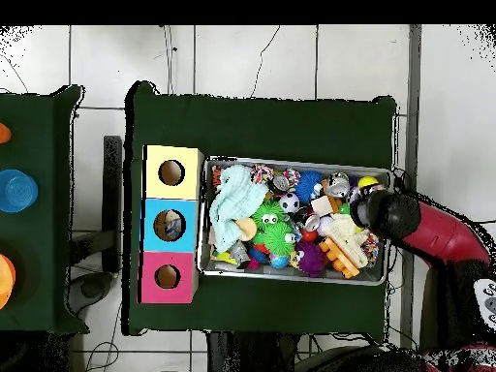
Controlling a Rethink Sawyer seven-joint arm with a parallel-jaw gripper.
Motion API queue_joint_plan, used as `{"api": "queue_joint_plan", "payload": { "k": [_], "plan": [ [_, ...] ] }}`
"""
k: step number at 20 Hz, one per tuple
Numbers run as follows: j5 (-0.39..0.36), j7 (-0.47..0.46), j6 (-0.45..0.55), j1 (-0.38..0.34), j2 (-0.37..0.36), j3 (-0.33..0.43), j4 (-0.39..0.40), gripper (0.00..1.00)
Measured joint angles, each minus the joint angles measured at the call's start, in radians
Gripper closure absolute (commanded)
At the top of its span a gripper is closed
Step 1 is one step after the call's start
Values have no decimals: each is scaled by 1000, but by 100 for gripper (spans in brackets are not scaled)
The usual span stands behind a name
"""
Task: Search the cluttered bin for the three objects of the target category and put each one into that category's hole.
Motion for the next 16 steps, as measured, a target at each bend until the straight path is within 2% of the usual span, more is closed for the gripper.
{"api": "queue_joint_plan", "payload": {
  "k": [6,16],
  "plan": [
    [34,0,0,15,-16,13,25,0],
    [38,0,0,-1,-21,45,47,0]
  ]
}}
